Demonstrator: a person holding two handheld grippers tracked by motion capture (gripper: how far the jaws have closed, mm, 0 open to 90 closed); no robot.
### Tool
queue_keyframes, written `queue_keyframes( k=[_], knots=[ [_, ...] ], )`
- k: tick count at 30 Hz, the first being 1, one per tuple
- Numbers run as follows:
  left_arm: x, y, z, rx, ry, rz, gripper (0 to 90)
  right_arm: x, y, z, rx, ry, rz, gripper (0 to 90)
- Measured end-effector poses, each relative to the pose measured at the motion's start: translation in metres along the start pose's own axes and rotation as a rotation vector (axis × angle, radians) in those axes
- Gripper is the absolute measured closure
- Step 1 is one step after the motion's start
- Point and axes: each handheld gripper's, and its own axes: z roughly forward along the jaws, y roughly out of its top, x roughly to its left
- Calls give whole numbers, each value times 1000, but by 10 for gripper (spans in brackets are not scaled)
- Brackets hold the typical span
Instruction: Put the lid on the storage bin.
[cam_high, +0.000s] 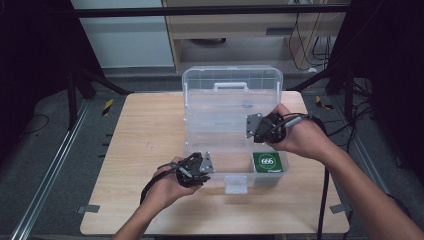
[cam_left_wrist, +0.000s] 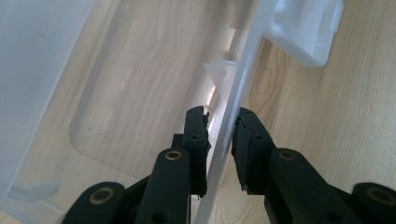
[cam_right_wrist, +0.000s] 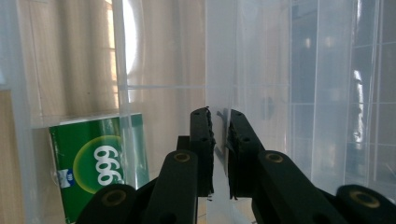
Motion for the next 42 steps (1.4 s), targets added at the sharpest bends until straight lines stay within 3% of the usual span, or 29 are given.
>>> queue_keyframes(
  k=[1, 18, 24, 33, 40, 41, 42],
  knots=[
    [3, 1, 0, 2, 5, 38, 756, 2, -1, -1, -6, 0, 4, 828],
    [2, -1, -1, -8, 6, 38, 746, 31, -10, -8, -50, 5, 10, 823],
    [1, -2, -1, -15, 5, 26, 742, 36, -11, -8, -56, 19, 10, 820],
    [2, -2, 0, -25, 4, 49, 740, 40, -14, -9, -67, 24, 9, 819],
    [0, -3, -2, -27, 12, 44, 723, 41, -15, -9, -69, 27, 15, 814],
    [-1, -3, -5, -31, 15, 35, 704, 41, -16, -9, -68, 27, 14, 813],
    [-5, -3, -9, -49, 4, -16, 684, 41, -16, -9, -68, 25, 14, 813]
  ],
)
